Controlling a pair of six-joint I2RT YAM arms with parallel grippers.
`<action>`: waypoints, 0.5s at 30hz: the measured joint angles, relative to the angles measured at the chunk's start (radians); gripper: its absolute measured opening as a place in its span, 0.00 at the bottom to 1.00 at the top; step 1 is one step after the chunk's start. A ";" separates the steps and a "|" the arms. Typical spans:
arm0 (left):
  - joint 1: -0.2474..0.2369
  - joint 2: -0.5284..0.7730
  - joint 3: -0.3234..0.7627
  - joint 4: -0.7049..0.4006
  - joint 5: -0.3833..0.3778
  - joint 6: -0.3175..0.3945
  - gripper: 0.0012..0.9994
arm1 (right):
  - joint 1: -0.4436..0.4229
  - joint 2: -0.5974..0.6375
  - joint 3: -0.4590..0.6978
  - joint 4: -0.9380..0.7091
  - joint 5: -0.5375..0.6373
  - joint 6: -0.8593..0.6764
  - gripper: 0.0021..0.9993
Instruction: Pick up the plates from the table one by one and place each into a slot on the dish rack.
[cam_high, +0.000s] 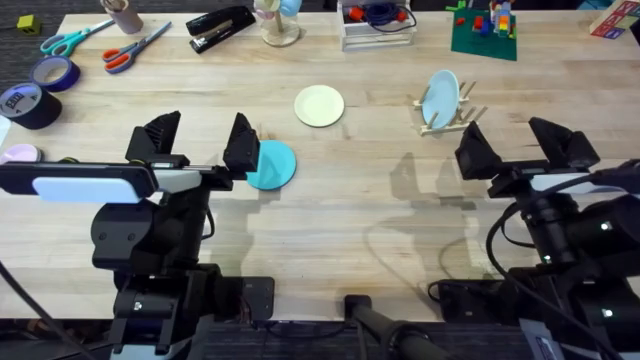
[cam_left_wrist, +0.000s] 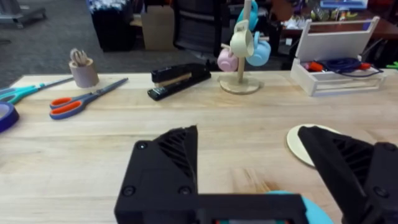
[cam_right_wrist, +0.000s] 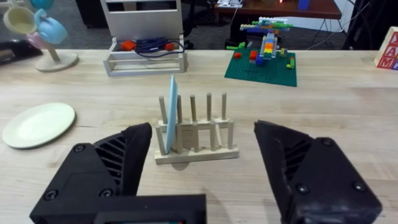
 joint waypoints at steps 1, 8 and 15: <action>0.000 0.000 0.000 0.000 0.000 0.002 0.99 | 0.000 0.000 0.000 -0.005 0.000 0.000 0.99; 0.000 0.000 0.000 -0.001 0.000 0.002 0.99 | 0.000 0.000 0.000 -0.005 0.000 0.000 1.00; 0.000 0.000 0.000 0.004 0.000 0.003 0.99 | 0.000 0.000 0.000 -0.004 0.000 0.000 0.99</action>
